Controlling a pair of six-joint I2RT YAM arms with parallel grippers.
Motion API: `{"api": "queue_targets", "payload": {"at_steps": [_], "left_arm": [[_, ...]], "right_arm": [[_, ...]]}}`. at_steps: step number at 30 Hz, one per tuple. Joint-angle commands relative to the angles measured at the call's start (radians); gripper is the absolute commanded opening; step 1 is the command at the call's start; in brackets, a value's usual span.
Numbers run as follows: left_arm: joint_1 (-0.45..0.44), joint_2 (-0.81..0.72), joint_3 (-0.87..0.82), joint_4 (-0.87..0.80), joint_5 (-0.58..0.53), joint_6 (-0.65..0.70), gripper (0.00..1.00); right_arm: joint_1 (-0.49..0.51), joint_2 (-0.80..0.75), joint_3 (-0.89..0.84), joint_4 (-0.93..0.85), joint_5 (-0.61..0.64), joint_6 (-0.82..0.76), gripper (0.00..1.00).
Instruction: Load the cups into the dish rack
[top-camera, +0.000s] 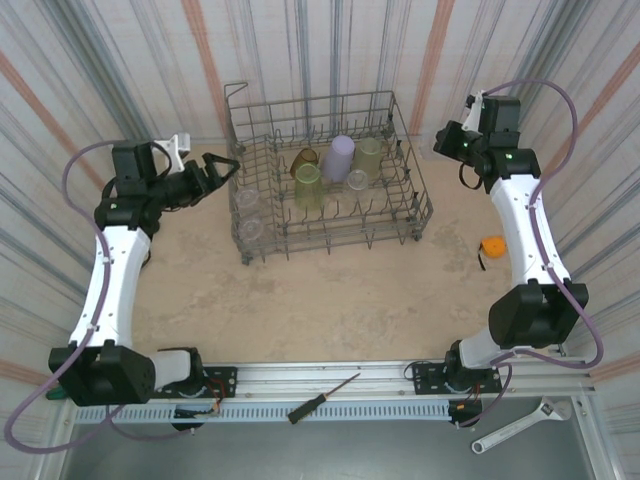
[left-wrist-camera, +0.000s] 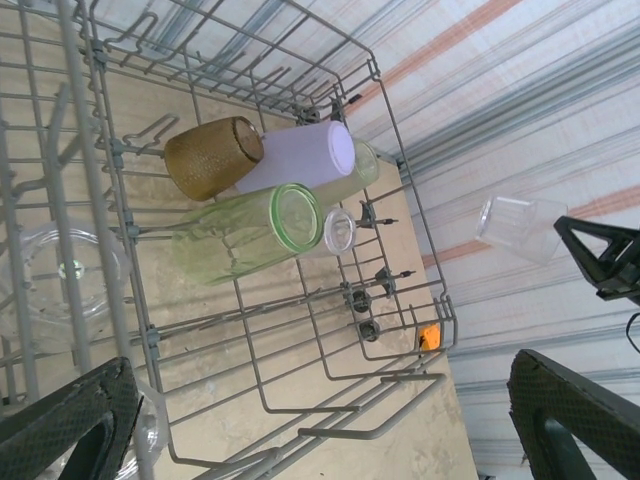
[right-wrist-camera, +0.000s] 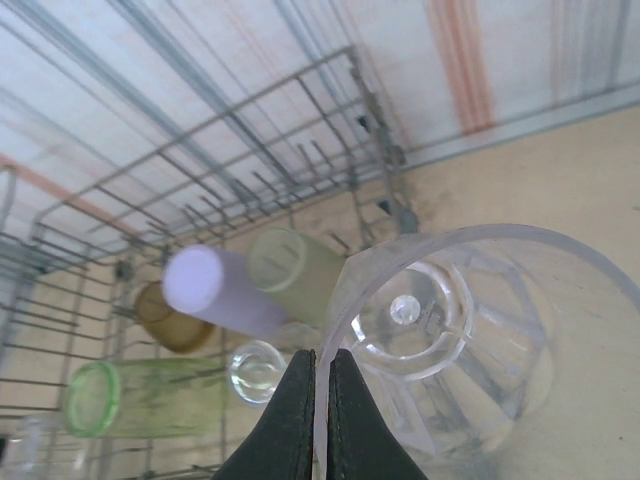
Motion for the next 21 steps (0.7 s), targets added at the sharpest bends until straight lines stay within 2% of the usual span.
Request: {"api": "queue_targets", "payload": {"at_steps": [1, 14, 21], "left_arm": [[-0.026, 0.021, 0.045, 0.027, -0.027, -0.01, 0.99], [-0.117, 0.13, 0.182, 0.068, -0.015, -0.042, 0.99], [-0.159, 0.183, 0.21, 0.1, -0.039, -0.047, 0.99]], "right_arm": [[0.018, -0.005, 0.003, 0.131, -0.189, 0.091, 0.0], [0.089, 0.061, -0.099, 0.518, -0.486, 0.327, 0.0], [0.127, 0.114, -0.136, 0.731, -0.573, 0.437, 0.0]]}}
